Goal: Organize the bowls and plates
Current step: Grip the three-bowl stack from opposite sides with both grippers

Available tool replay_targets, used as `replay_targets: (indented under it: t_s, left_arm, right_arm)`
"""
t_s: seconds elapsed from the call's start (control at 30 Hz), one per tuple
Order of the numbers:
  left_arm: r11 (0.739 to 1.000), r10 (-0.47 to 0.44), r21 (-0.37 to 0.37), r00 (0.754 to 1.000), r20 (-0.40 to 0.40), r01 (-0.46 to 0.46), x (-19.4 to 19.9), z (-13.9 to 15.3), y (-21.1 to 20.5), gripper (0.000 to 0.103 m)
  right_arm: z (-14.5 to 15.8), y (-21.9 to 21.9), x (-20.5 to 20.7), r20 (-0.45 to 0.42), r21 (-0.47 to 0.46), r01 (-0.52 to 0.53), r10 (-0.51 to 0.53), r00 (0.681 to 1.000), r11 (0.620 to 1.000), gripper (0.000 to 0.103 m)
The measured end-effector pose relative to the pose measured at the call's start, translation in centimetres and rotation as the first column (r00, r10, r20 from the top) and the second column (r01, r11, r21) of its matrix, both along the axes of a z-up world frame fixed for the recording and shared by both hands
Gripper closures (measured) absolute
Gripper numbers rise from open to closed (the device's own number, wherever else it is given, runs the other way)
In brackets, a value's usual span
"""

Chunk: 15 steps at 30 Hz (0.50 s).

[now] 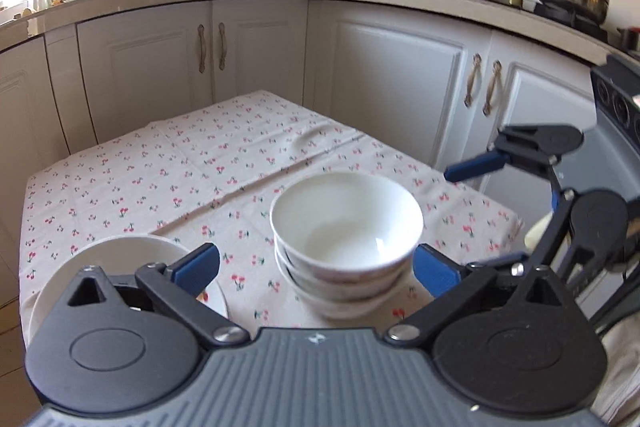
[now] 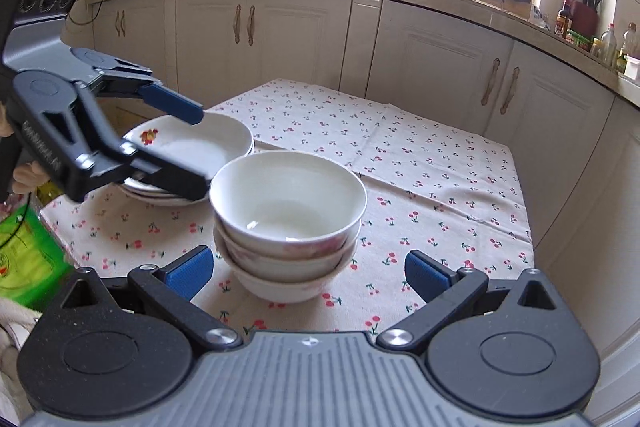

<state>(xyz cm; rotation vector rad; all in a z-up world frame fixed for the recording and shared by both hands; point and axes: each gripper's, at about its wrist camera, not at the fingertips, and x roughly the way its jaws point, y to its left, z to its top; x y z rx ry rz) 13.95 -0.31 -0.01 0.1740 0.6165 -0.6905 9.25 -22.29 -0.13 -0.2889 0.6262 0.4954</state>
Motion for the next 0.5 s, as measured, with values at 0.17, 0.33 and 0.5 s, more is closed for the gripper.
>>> replay_targets:
  t_s: [0.17, 0.33, 0.5]
  left_arm:
    - [0.999, -0.032, 0.036, 0.999, -0.033, 0.033, -0.7, -1.7, -0.1, 0.001]
    - [0.993, -0.08, 0.084, 0.994, -0.069, 0.086, -0.4, -3.0, -0.7, 0.001]
    - [0.983, -0.113, 0.133, 0.989, -0.095, 0.125, 0.4, -4.0, -1.6, 0.001]
  right_arm:
    - [-0.6, 0.1, 0.1, -0.014, -0.027, -0.004, 0.003, 1.0, 1.0, 0.0]
    - [-1.6, 0.1, 0.5, -0.051, -0.046, -0.005, 0.002, 0.999, 0.999, 0.0]
    - [-2.7, 0.1, 1.2, -0.085, -0.058, 0.001, -0.006, 0.996, 0.998, 0.0]
